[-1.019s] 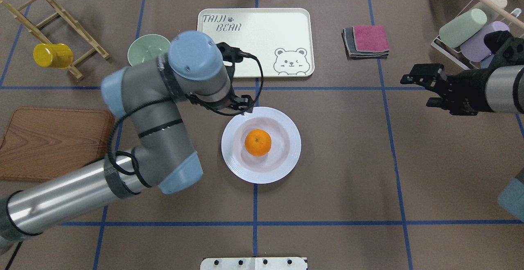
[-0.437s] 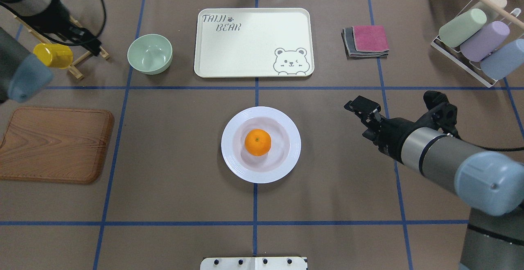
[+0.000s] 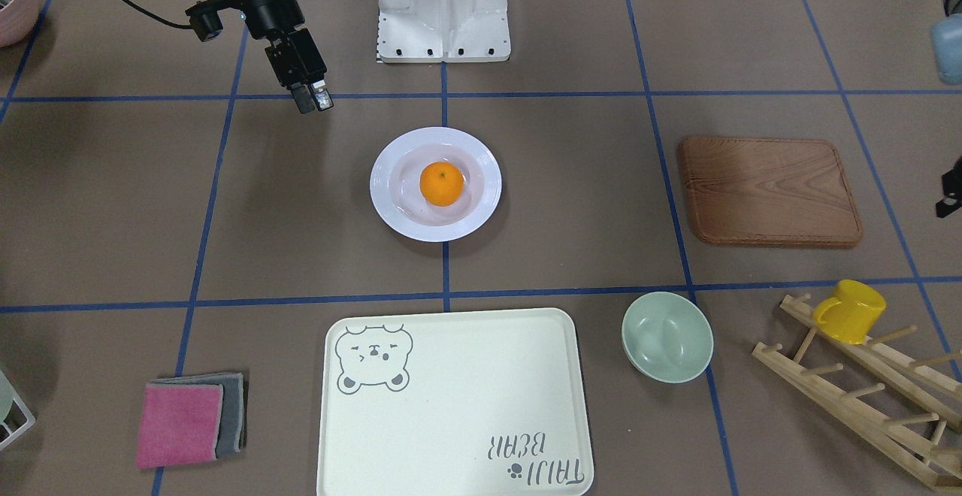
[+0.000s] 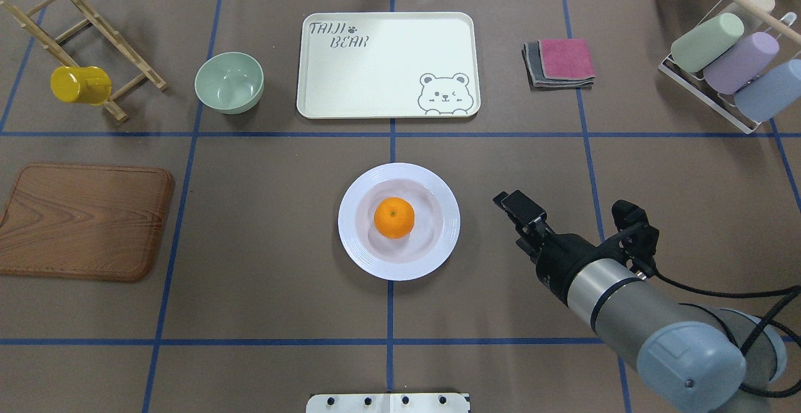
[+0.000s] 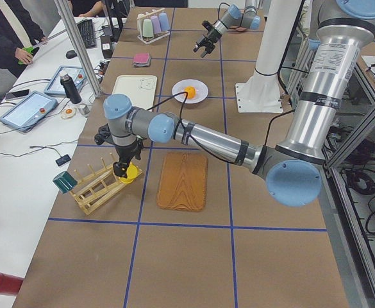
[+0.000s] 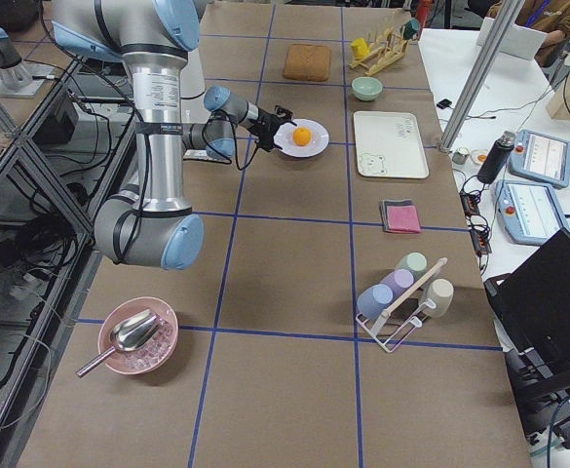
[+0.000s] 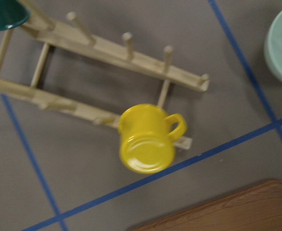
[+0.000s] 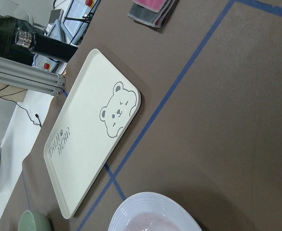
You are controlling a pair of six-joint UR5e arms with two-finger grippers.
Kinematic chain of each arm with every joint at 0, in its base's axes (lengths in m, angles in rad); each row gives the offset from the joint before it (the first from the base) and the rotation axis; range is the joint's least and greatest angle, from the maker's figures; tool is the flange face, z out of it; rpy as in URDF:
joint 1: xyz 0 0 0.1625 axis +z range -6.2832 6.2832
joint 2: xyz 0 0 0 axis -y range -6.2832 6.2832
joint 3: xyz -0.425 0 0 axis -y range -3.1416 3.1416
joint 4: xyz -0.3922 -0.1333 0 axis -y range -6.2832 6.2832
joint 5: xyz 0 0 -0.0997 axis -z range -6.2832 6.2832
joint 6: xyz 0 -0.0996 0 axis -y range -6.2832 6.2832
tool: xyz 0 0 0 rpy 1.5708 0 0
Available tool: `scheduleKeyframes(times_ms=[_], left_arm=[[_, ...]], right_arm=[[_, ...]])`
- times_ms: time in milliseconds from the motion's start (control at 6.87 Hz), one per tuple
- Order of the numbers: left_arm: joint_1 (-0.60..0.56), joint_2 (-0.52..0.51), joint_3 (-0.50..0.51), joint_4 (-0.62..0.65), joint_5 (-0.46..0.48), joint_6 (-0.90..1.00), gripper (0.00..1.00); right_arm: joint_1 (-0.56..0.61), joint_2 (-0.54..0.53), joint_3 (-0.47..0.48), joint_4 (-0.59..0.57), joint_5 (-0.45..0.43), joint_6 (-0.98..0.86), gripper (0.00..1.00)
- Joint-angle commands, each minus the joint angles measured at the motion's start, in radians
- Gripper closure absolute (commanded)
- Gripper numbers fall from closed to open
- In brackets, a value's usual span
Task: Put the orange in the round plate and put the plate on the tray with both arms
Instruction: 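Lower the right gripper to the near rim of the white plate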
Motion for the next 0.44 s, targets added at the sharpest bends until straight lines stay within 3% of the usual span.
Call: scheduleKeyframes(times_ms=[0, 146, 291], left_arm=[[-0.106, 0.027, 0.100, 0.011, -0.020, 0.029, 0.01], [-0.114, 0.080, 0.112, 0.010, -0.120, 0.029, 0.01], [-0.117, 0.111, 0.097, 0.004, -0.145, 0.029, 0.01]], right_arm=[[-0.040, 0.104, -0.111, -0.003, -0.067, 0.092, 0.05], [-0.040, 0.153, -0.169, -0.003, -0.068, 0.154, 0.07], [-0.041, 0.178, -0.220, -0.004, -0.066, 0.205, 0.07]])
